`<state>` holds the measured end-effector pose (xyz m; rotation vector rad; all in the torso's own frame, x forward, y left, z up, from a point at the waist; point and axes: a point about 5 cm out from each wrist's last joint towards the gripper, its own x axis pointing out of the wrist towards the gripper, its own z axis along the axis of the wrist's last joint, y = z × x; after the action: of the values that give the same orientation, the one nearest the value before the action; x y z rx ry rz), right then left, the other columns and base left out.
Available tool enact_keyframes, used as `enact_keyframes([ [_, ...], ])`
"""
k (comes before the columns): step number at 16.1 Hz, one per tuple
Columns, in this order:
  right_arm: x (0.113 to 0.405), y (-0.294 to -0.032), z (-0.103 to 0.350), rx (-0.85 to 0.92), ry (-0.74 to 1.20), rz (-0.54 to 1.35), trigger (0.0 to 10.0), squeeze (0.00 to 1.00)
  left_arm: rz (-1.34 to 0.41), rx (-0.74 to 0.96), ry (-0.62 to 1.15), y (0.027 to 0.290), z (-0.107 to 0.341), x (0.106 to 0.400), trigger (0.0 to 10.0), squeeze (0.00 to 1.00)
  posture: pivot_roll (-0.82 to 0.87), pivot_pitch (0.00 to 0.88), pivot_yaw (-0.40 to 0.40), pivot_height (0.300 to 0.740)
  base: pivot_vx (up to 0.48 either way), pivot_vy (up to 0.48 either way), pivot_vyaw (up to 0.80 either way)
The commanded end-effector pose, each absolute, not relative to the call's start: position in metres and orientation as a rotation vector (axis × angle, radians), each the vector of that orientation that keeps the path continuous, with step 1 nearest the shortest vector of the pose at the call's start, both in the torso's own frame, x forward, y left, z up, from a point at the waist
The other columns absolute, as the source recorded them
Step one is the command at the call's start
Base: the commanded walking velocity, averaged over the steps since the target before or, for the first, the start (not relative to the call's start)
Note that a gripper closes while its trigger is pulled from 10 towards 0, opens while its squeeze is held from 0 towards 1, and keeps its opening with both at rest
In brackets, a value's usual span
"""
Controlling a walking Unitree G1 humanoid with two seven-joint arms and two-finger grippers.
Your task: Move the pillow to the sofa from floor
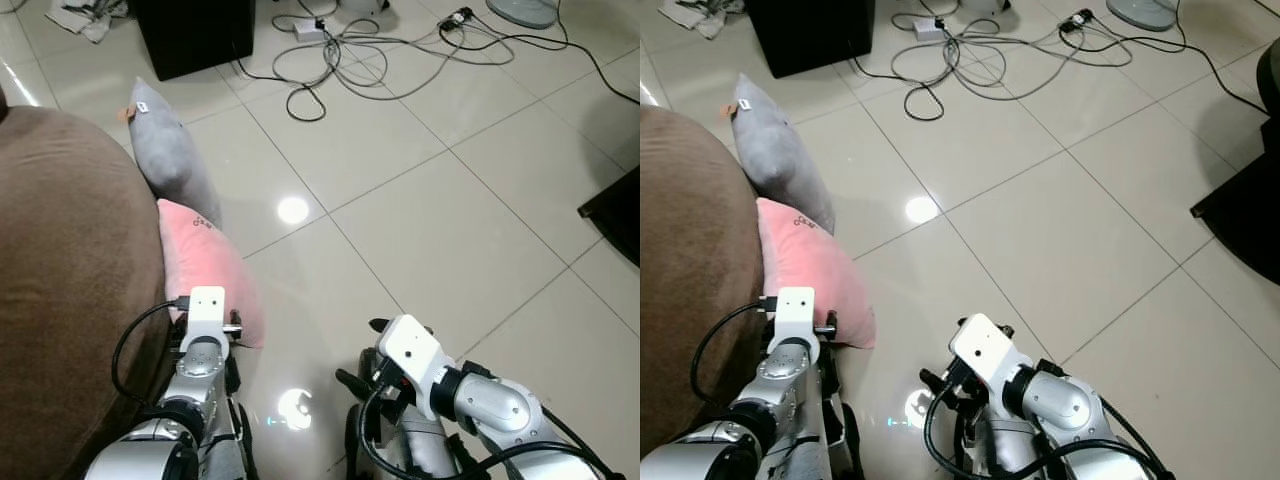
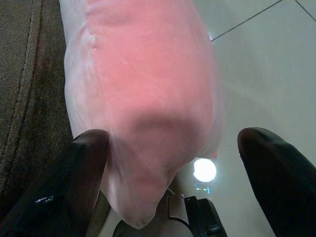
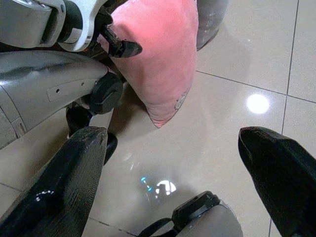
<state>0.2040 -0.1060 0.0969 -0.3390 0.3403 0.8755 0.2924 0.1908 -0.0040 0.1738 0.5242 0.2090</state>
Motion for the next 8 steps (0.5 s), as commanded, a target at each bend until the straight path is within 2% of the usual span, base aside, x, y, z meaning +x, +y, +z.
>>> enact_keyframes([
  [1, 0.1977, -0.1065, 0.0953, -0.326, 0.364, 0.878, 10.0, 0.0, 0.217, 0.184, 0.561, 0.19, -0.013, 0.2832, 10.0, 0.0, -0.22, 0.313, -0.126, 0.581, 0.0, 0.0, 0.0],
  [3, 0.195, -0.1058, 0.094, -0.322, 0.374, 0.876, 10.0, 0.0, 0.222, 0.192, 0.563, 0.189, -0.0134, 0.283, 2.9, 0.0, -0.23, 0.312, -0.128, 0.581, 0.0, 0.0, 0.0],
  [4, 0.1943, -0.1052, 0.0929, -0.321, 0.378, 0.876, 10.0, 0.0, 0.221, 0.205, 0.567, 0.1883, -0.0135, 0.2831, 0.1, 0.0, -0.23, 0.311, -0.13, 0.581, 0.0, 0.0, 0.0],
  [8, 0.1921, -0.1066, 0.0876, -0.317, 0.391, 0.871, 10.0, 0.0, 0.228, 0.264, 0.586, 0.1904, -0.0148, 0.2818, 0.0, 0.0, -0.23, 0.316, -0.133, 0.581, 0.0, 0.0, 0.0],
])
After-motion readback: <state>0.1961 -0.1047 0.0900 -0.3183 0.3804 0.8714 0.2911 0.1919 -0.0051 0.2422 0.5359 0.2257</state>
